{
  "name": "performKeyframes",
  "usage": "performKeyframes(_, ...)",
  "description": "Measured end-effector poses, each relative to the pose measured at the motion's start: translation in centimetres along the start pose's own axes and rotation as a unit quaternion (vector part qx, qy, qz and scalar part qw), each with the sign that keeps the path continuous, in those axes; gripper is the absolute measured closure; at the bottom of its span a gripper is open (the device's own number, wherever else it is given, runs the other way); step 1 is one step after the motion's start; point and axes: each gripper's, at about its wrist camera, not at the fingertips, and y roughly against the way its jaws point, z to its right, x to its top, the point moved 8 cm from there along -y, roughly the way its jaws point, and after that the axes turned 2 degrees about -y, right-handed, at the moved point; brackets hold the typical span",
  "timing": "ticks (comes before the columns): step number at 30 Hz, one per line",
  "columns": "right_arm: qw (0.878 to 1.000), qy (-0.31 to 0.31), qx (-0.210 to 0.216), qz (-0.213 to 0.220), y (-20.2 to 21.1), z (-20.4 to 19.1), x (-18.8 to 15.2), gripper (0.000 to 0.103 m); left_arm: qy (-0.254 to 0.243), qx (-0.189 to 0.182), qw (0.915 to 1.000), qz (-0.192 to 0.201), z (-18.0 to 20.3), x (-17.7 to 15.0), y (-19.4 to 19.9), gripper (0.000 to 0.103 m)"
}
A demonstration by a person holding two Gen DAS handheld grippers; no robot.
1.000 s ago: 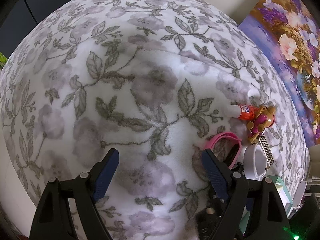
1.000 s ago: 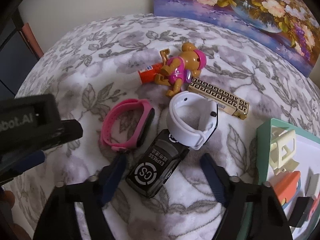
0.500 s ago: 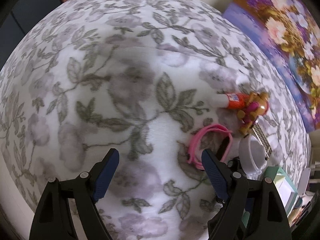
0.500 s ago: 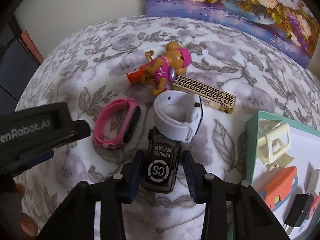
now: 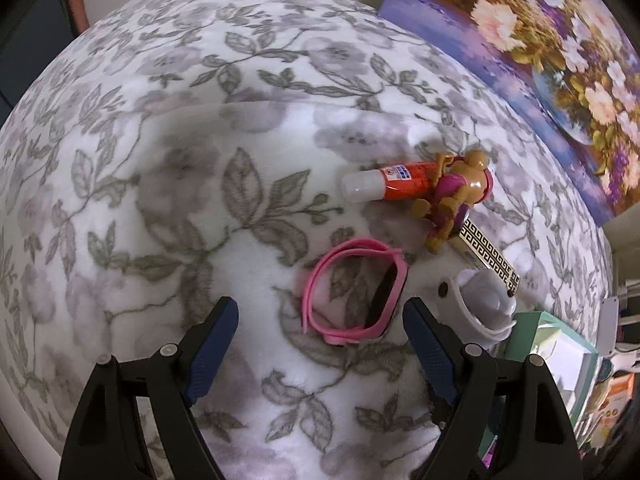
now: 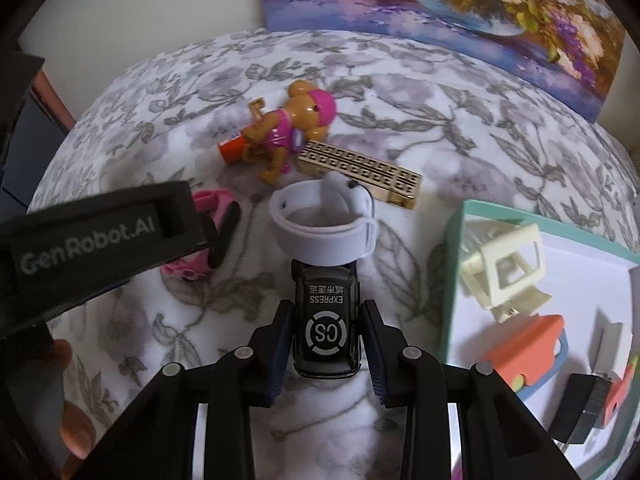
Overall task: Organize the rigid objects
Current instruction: 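Grasp the pink watch band with the left gripper while the right grasps the black toy car, then lift the pink band and black toy car and carry them over the tray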
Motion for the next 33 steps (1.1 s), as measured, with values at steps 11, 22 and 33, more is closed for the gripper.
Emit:
performKeyframes(11, 1.0, -0.023, 0.009, 0.006, 1.5, 1.5, 0.2, 0.067, -0.046, -0.004, 0.9987, 0.019, 2.8, 0.3, -1.1, 0.049)
performKeyframes(22, 0.999, -0.033, 0.016, 0.015, 2.4, 1.6, 0.6, 0.067, -0.043, -0.041, 0.9975, 0.039, 3.8, 0.9, 1.3, 0.05)
performKeyframes(33, 0.997, -0.058, 0.035, 0.045, 6.0, 3.1, 1.2, 0.067, -0.044, -0.052, 0.9932, 0.094, 4.0, 1.1, 7.6, 0.05)
